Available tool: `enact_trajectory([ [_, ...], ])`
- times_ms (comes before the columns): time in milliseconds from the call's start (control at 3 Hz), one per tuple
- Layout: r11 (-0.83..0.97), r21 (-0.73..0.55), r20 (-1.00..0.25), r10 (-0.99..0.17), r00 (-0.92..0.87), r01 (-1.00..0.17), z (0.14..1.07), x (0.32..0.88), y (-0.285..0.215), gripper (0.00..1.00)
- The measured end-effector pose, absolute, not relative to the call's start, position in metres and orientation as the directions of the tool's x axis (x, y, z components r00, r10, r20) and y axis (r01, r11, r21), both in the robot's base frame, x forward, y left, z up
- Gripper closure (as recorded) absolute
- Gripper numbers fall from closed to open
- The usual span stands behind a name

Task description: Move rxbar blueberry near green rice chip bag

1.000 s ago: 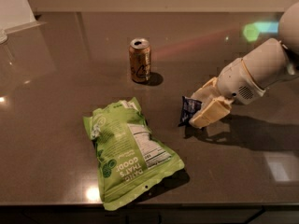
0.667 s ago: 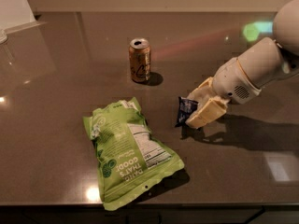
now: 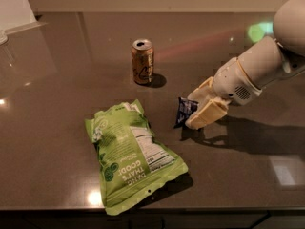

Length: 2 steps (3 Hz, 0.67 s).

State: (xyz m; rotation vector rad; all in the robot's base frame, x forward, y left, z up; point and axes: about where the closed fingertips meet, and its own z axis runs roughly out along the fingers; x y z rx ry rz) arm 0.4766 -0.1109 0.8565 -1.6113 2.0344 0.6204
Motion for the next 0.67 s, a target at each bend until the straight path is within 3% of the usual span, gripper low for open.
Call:
enact_trajectory([
  [333,0.216,0.051,-0.619,-0.759,-0.200,-0.975,0.8609,0.4790,-0.1140,0.00],
  [667,0.216,0.050,-0.619,-0.759,-0.200,-0.975,0.8610,0.4790,-0.1139,0.00],
])
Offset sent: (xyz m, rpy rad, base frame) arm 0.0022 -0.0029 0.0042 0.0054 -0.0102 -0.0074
